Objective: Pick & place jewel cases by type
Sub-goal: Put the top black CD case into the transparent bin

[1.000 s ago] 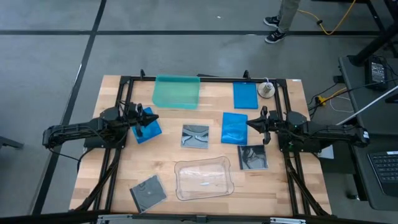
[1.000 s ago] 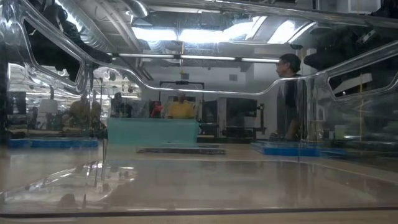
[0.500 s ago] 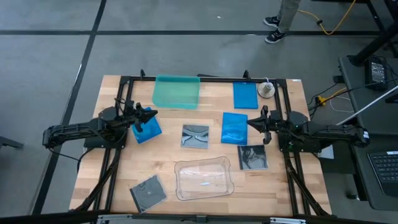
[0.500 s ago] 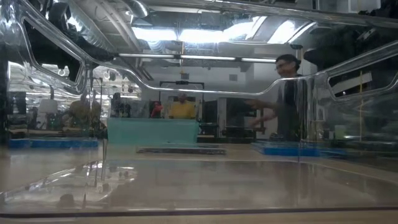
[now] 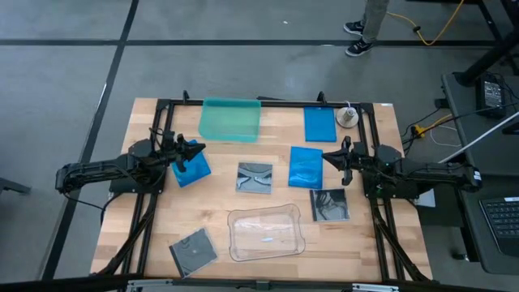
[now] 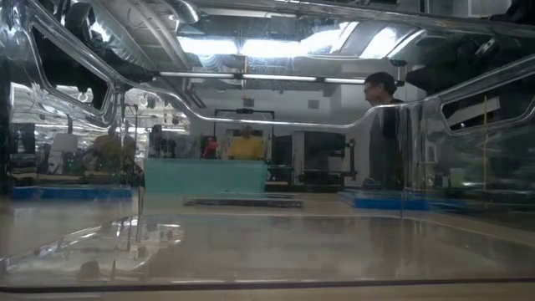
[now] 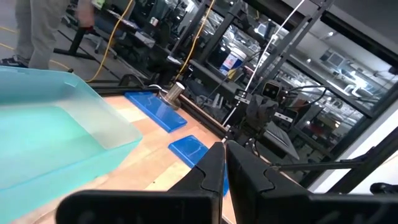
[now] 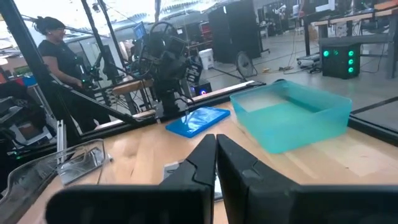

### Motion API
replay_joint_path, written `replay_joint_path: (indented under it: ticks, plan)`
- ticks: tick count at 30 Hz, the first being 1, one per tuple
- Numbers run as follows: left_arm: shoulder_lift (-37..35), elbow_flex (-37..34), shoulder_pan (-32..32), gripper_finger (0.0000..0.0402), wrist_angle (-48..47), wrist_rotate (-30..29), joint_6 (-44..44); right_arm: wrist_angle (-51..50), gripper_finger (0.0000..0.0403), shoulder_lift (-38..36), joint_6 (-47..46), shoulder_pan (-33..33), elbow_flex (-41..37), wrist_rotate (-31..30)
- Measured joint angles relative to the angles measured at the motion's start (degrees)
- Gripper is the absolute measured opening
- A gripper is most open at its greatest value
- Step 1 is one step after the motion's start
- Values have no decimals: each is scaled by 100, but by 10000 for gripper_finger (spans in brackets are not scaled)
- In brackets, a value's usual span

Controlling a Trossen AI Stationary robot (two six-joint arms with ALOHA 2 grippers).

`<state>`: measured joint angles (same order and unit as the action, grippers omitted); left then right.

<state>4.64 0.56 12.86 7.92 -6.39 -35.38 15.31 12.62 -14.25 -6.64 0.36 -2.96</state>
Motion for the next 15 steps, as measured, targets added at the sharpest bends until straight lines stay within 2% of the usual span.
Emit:
replay_joint_path:
  ticks: [7,15]
  plan:
    - [0,2,0,11,2,-24,13,73,19,-2,113,1,1,-2]
    - [2,246,0,9,264,-615,71,-204,19,24,124,-1,404,-88]
